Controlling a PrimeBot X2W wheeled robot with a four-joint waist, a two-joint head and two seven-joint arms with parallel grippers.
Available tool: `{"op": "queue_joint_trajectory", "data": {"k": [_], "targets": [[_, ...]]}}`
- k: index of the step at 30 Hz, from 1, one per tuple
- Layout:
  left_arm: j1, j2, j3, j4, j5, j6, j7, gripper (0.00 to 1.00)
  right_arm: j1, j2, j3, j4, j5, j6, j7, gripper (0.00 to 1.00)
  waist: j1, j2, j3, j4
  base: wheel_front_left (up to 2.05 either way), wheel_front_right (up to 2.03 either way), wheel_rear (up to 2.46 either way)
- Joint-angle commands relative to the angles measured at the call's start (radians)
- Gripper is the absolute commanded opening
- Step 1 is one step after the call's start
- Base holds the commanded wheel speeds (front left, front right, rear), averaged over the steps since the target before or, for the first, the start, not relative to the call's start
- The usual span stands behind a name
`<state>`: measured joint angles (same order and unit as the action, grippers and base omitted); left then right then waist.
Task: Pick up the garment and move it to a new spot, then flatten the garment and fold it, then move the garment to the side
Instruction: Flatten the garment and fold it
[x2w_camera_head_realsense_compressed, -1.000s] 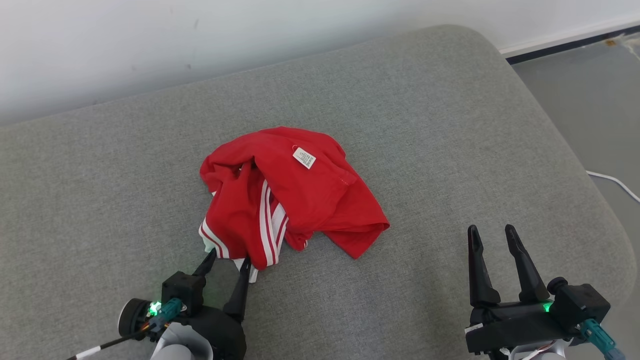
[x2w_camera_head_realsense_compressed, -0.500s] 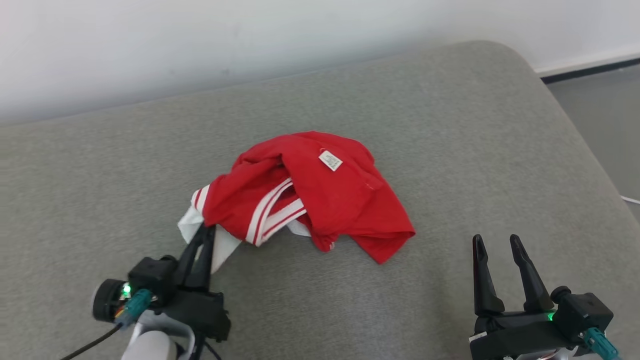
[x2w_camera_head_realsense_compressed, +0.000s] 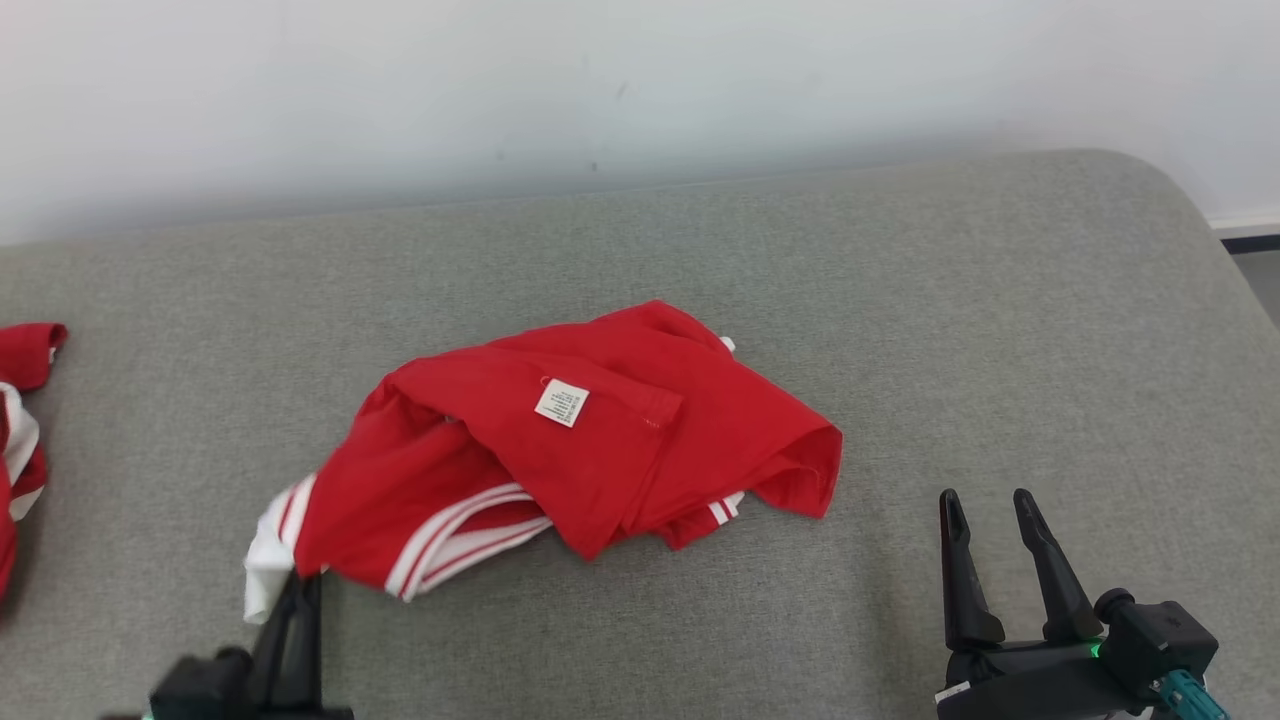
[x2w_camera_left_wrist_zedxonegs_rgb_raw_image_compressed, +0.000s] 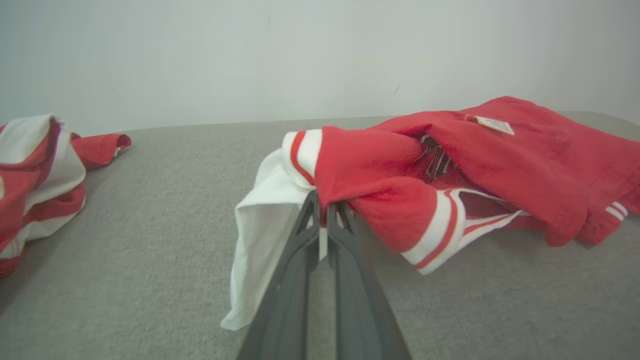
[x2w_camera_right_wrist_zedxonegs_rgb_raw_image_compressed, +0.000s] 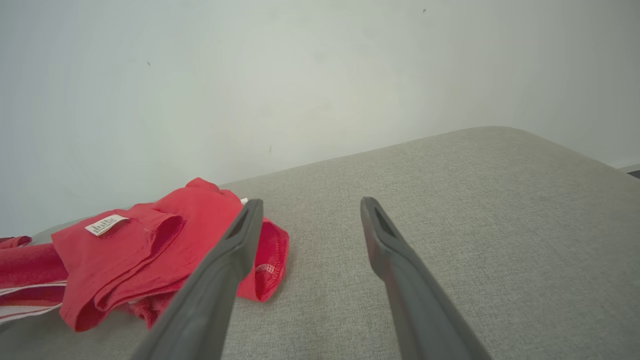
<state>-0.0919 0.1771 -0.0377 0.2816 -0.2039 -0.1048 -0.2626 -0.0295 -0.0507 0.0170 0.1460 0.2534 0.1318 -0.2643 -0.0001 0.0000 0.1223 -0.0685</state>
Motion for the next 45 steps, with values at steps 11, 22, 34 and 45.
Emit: {"op": "queue_joint_trajectory", "data": {"k": [11,22,34,45], "targets": [[-0.011,-0.078,0.08,-0.021,0.013,-0.011,-0.003,1.0,-0.005,0.001,-0.011,0.002,-0.007,-0.002,-0.001,1.0,0.0001,0.0,0.012,0.039,0.0,0.0,0.0],[0.061,-0.123,0.013,-0.015,-0.001,-0.023,-0.003,1.0,-0.015,0.001,-0.003,0.003,-0.014,-0.002,-0.001,1.0,0.0001,0.0,0.022,0.054,0.0,0.0,0.0],[0.016,-0.126,-0.082,0.127,-0.04,-0.01,-0.003,1.0,-0.022,0.001,0.002,0.006,-0.019,-0.002,-0.001,1.0,0.0001,0.0,0.028,0.008,0.0,0.0,0.0],[-0.053,-0.126,-0.027,0.202,-0.012,0.005,-0.003,0.0,-0.013,0.001,-0.015,0.005,-0.016,-0.002,-0.001,1.0,0.0001,0.0,0.024,-0.013,0.0,0.0,0.0]]}}
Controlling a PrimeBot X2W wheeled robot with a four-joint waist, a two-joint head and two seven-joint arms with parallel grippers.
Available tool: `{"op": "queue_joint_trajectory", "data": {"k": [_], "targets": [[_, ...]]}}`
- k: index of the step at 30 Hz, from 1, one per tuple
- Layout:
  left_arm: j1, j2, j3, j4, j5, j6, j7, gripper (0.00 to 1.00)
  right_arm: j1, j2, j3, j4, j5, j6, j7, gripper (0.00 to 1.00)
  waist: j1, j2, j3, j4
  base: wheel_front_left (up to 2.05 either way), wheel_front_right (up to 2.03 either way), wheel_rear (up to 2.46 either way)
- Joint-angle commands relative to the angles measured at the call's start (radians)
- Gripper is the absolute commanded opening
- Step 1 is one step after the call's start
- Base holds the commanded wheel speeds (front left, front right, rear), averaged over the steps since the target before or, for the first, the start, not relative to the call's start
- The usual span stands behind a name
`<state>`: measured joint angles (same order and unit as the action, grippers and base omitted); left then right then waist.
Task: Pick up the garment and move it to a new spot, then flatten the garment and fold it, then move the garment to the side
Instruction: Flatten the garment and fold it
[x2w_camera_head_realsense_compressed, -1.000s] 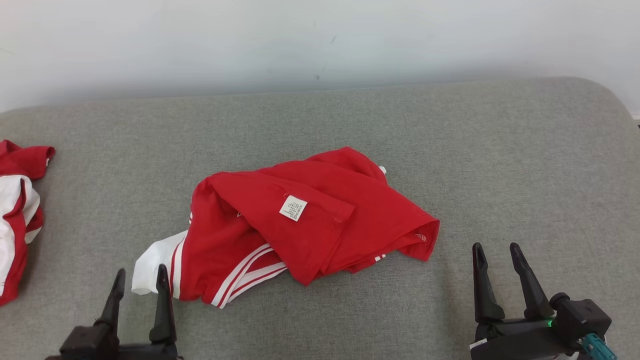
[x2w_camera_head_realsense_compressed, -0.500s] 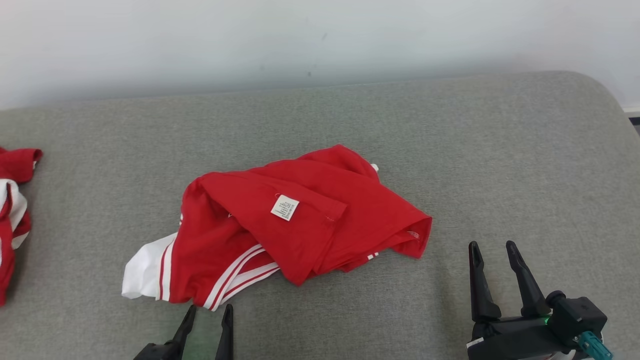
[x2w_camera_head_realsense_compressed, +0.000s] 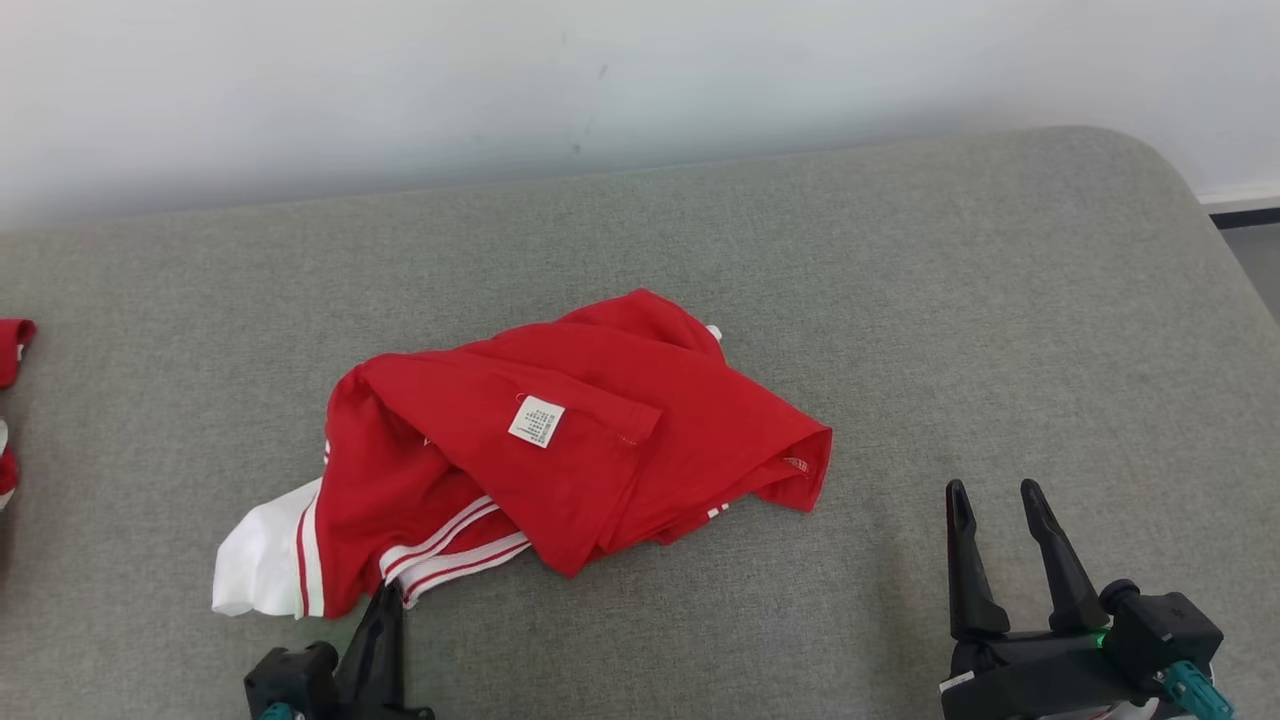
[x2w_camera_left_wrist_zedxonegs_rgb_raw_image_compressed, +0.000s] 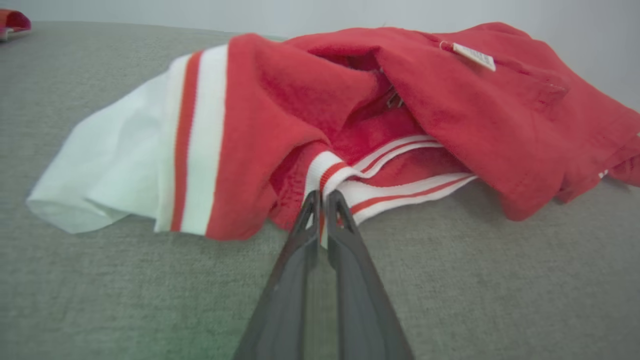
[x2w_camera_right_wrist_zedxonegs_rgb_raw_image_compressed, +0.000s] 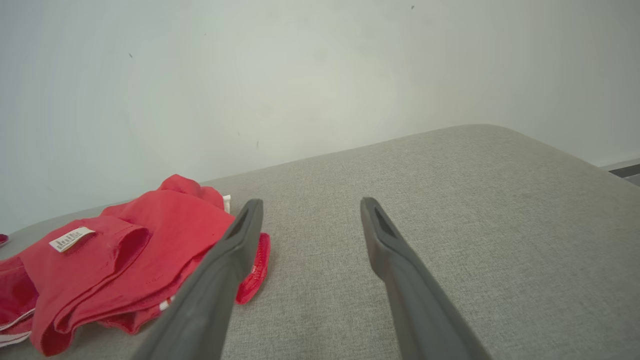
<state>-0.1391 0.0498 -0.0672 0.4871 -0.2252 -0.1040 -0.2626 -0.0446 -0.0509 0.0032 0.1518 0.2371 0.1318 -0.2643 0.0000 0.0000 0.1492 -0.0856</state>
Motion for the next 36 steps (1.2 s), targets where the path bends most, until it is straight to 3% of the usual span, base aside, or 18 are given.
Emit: {"op": "queue_joint_trajectory", "data": {"k": [1,13,23,24,25,26,36], "targets": [[-0.005,0.001,0.004,-0.011,0.012,0.003,-0.003,0.0,0.003,0.001,0.0,-0.001,0.004,-0.002,-0.001,1.0,0.0,0.0,-0.004,0.007,0.0,0.0,0.0],[0.14,0.001,-0.112,-0.176,0.093,-0.013,-0.003,0.0,0.018,0.001,-0.005,-0.001,0.024,-0.002,-0.001,1.0,0.0,0.0,-0.02,0.049,0.0,0.0,0.0],[0.172,0.001,-0.164,-0.127,-0.005,-0.022,-0.003,0.01,0.028,0.001,-0.003,0.005,0.019,-0.002,-0.001,1.0,0.0,0.0,-0.041,0.079,0.0,0.0,0.0],[0.166,0.001,-0.166,-0.126,-0.008,-0.023,-0.003,0.49,0.029,0.001,-0.001,0.006,0.018,-0.002,-0.001,1.0,0.0,0.0,-0.043,0.08,0.0,0.0,0.0],[0.163,0.001,-0.164,-0.133,-0.015,-0.023,-0.003,0.88,0.03,0.001,0.001,0.006,0.018,-0.002,-0.001,1.0,0.0,0.0,-0.046,0.08,0.0,0.0,0.0],[0.162,0.001,-0.162,-0.141,-0.019,-0.023,-0.003,1.0,0.03,0.001,0.003,0.006,0.019,-0.002,-0.001,1.0,0.0,0.0,-0.048,0.08,0.0,0.0,0.0],[0.195,0.001,-0.062,-0.317,0.002,-0.012,-0.003,1.0,0.047,0.001,0.005,0.003,0.026,-0.002,-0.001,1.0,0.0,0.0,-0.059,0.081,0.0,0.0,0.0]]}}
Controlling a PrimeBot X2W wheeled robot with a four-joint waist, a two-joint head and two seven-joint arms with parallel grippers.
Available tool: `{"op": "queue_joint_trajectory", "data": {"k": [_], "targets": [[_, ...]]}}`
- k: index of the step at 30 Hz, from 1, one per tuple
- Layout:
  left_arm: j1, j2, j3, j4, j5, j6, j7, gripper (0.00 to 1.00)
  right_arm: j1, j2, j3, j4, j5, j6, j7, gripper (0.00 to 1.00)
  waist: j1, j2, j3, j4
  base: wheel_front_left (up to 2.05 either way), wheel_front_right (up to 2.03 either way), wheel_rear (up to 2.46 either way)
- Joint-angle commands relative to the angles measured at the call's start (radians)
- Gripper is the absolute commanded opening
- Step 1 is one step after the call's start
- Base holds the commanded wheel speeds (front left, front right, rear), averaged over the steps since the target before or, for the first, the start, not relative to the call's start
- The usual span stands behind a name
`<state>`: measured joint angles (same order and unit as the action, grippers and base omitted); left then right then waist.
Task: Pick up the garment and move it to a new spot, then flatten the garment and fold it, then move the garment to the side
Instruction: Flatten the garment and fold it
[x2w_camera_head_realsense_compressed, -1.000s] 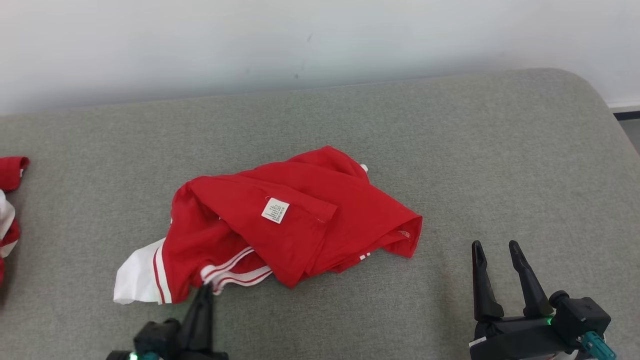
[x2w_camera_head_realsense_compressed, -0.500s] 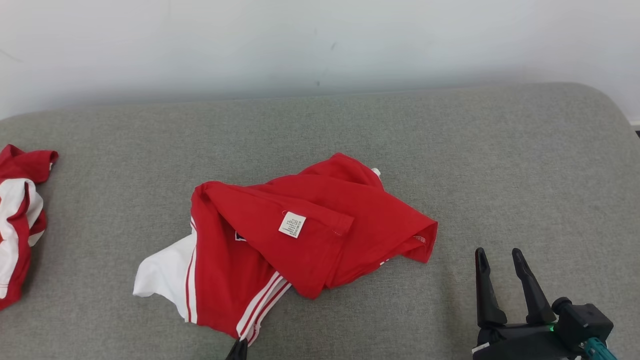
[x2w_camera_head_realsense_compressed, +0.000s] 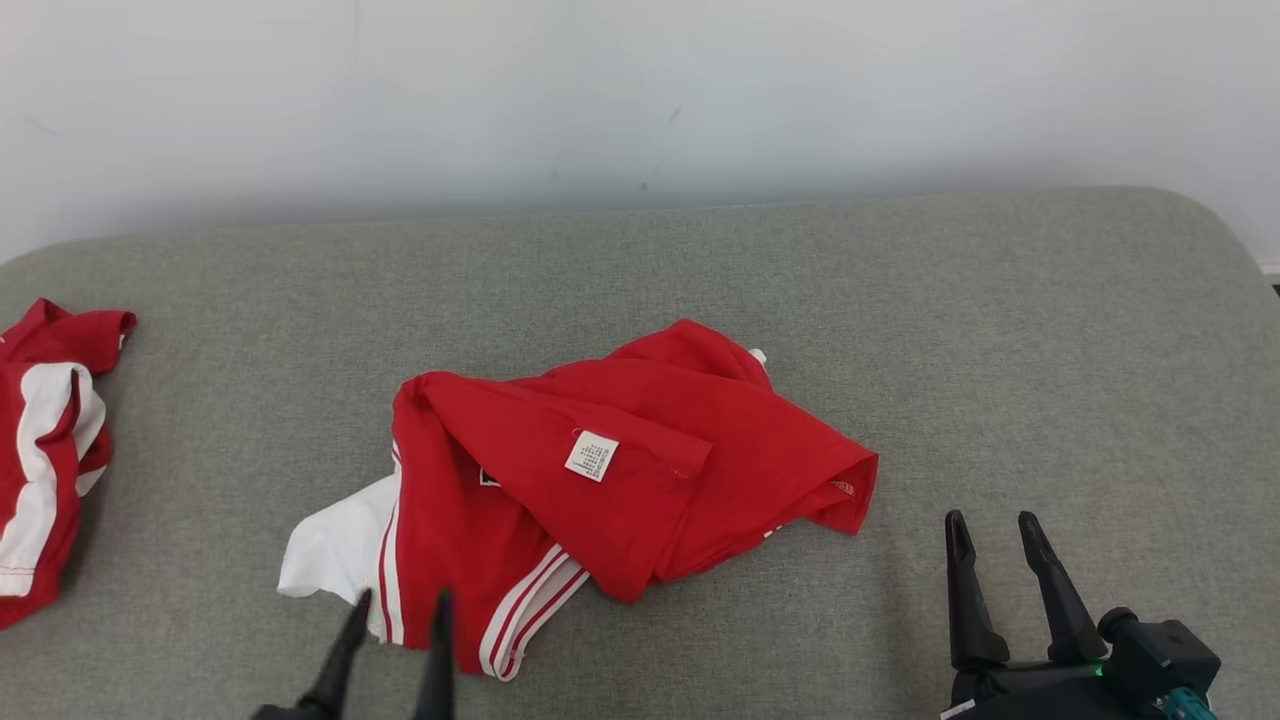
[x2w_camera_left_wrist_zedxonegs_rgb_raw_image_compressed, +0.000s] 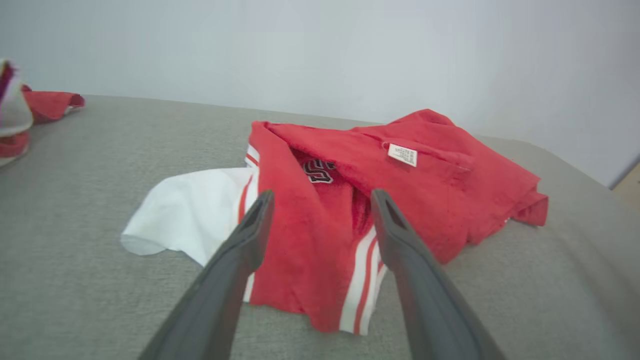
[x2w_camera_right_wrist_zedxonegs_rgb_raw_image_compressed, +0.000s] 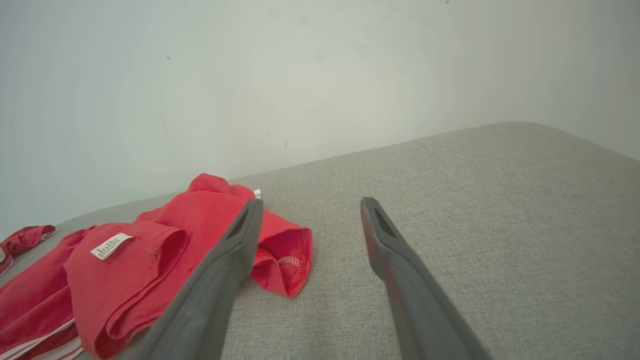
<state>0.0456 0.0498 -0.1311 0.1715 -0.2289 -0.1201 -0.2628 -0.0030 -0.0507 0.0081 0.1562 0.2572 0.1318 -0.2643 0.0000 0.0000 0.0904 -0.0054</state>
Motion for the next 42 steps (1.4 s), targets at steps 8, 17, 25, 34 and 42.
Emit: {"op": "queue_joint_trajectory", "data": {"k": [8,17,25,34,42], "targets": [[0.033,0.001,0.146,-0.105,0.066,0.078,-0.002,1.0,-0.004,0.001,0.014,0.006,0.001,-0.002,-0.001,1.0,0.0,0.0,-0.001,0.008,0.0,0.0,0.0],[0.045,0.001,0.223,-0.078,0.061,0.1,-0.002,1.0,-0.018,0.001,0.066,0.042,0.007,-0.002,0.0,1.0,0.0,0.0,-0.009,0.035,0.0,0.0,0.0],[0.017,0.001,0.193,-0.054,0.073,0.094,-0.003,1.0,-0.129,0.001,0.182,0.184,0.034,-0.002,0.0,1.0,0.0,0.0,0.005,0.074,0.0,0.0,0.0],[-0.011,0.001,0.148,-0.045,0.053,0.103,-0.003,1.0,-0.321,-0.007,0.29,0.412,0.074,-0.002,0.0,1.0,0.0,0.0,0.033,0.152,0.0,0.0,0.0],[-0.022,0.001,0.134,-0.034,0.035,0.107,-0.003,1.0,-0.389,-0.013,0.322,0.504,0.1,-0.002,0.0,1.0,0.0,0.0,0.046,0.198,0.0,0.0,0.0]]}}
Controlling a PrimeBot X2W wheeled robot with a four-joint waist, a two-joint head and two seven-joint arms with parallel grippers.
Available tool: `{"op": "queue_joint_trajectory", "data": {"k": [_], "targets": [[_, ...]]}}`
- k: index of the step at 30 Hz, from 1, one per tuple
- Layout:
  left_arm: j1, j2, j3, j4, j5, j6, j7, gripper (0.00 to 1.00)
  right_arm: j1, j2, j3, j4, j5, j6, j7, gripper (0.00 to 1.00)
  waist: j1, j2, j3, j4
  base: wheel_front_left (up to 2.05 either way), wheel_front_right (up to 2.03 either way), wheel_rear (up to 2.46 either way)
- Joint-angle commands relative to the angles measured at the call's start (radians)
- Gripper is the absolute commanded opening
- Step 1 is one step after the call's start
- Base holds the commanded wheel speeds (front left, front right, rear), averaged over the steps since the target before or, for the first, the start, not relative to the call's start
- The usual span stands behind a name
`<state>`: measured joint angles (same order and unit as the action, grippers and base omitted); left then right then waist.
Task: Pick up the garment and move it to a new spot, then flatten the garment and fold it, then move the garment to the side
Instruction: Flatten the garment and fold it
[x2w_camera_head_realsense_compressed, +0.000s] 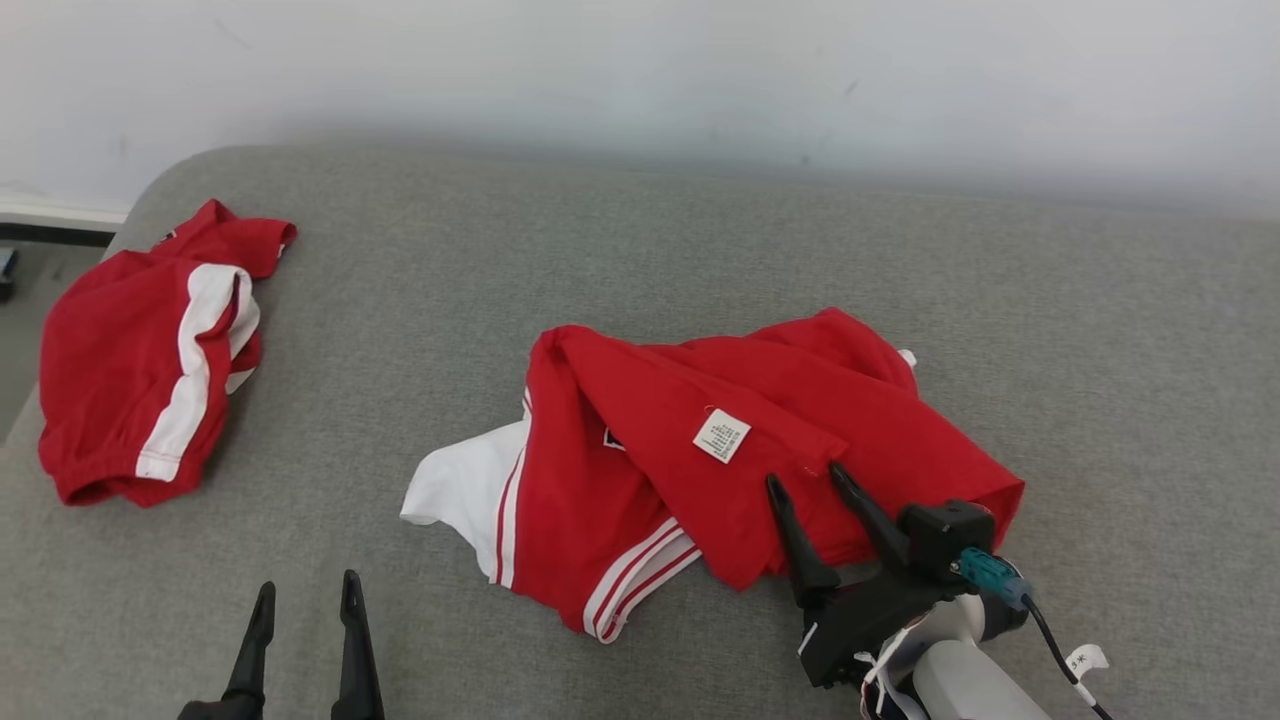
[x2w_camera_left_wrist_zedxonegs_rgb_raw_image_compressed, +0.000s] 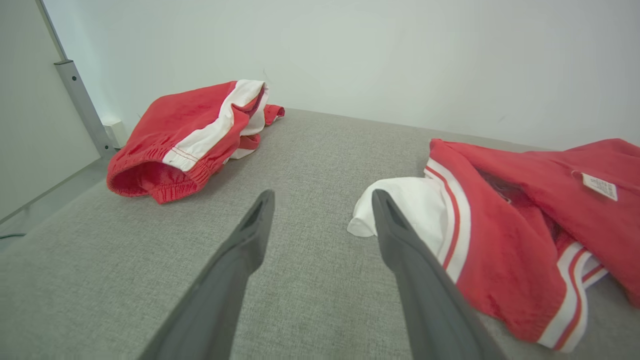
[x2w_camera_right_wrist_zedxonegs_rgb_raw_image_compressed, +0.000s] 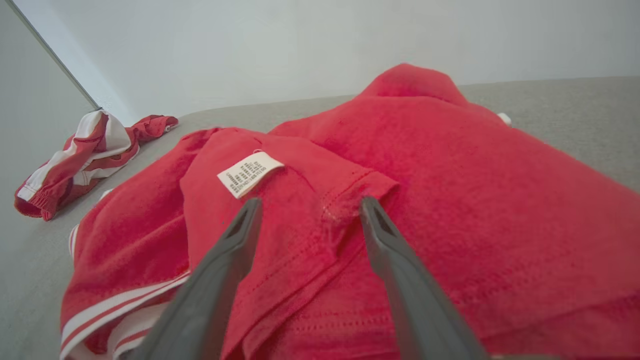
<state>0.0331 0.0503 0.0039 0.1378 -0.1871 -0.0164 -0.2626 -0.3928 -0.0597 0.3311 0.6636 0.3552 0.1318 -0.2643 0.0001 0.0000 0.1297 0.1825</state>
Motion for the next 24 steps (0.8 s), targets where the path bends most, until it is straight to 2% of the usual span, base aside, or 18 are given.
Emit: {"op": "queue_joint_trajectory", "data": {"k": [1,2,3,4,5,6,7,8,9,12,16,24], "targets": [[-0.011,0.0,-0.002,0.002,-0.009,0.003,-0.003,1.0,-0.006,-0.004,-0.003,0.004,0.005,-0.002,-0.001,1.0,-0.0001,0.0,0.007,0.016,0.0,0.0,0.0],[-0.014,0.0,-0.006,0.005,-0.01,0.001,-0.003,1.0,-0.011,-0.005,-0.004,0.016,0.007,-0.002,0.0,1.0,-0.0001,0.0,0.008,0.023,0.0,0.0,0.0],[-0.016,0.0,-0.008,0.007,-0.012,0.002,-0.003,1.0,-0.014,-0.004,-0.002,0.032,0.013,-0.002,0.0,0.95,-0.0001,0.0,0.008,0.028,0.0,0.0,0.0],[-0.018,0.0,-0.009,0.008,-0.013,0.004,-0.003,1.0,-0.018,-0.004,-0.001,0.044,0.017,-0.002,-0.001,0.77,-0.0001,0.0,0.009,0.033,0.0,0.0,0.0],[-0.019,0.0,-0.011,0.007,-0.014,0.006,-0.003,1.0,-0.024,-0.006,-0.009,0.053,0.019,-0.002,0.0,0.43,-0.0001,0.0,0.011,0.038,0.0,0.0,0.0],[-0.019,0.0,-0.012,0.007,-0.015,0.006,-0.003,1.0,-0.027,-0.006,-0.017,0.066,0.025,-0.002,-0.001,0.29,-0.0001,0.0,0.011,0.041,0.0,0.0,0.0],[-0.02,0.0,-0.013,0.008,-0.017,0.007,-0.003,1.0,-0.03,-0.007,-0.025,0.07,0.026,-0.002,-0.001,0.27,-0.0001,0.0,0.011,0.044,0.0,0.0,0.0],[-0.021,0.0,-0.012,0.005,-0.019,0.007,-0.003,1.0,-0.034,-0.007,-0.034,0.064,0.025,-0.002,-0.001,0.11,-0.0001,0.0,0.01,0.045,0.0,0.0,0.0],[-0.02,0.0,-0.011,0.005,-0.021,0.01,-0.003,1.0,-0.029,-0.006,-0.045,0.054,0.019,-0.002,-0.001,0.0,-0.0001,0.0,0.008,0.044,0.0,0.0,0.0],[-0.005,0.0,-0.009,0.011,-0.017,0.007,-0.003,1.0,-0.013,-0.005,-0.051,0.03,0.011,-0.002,0.0,0.0,-0.0001,0.0,-0.001,0.033,0.0,0.0,0.0],[0.015,0.0,0.008,0.004,-0.027,0.014,-0.003,1.0,0.005,-0.036,-0.061,-0.078,-0.015,-0.002,0.0,0.0,-0.0001,0.0,-0.009,-0.012,0.0,0.0,0.0],[0.011,0.0,0.013,0.023,-0.044,0.012,-0.003,1.0,0.122,-0.202,-0.159,-0.336,-0.032,-0.002,-0.001,0.0,-0.0001,0.0,-0.021,-0.134,0.0,0.0,0.0]]}}
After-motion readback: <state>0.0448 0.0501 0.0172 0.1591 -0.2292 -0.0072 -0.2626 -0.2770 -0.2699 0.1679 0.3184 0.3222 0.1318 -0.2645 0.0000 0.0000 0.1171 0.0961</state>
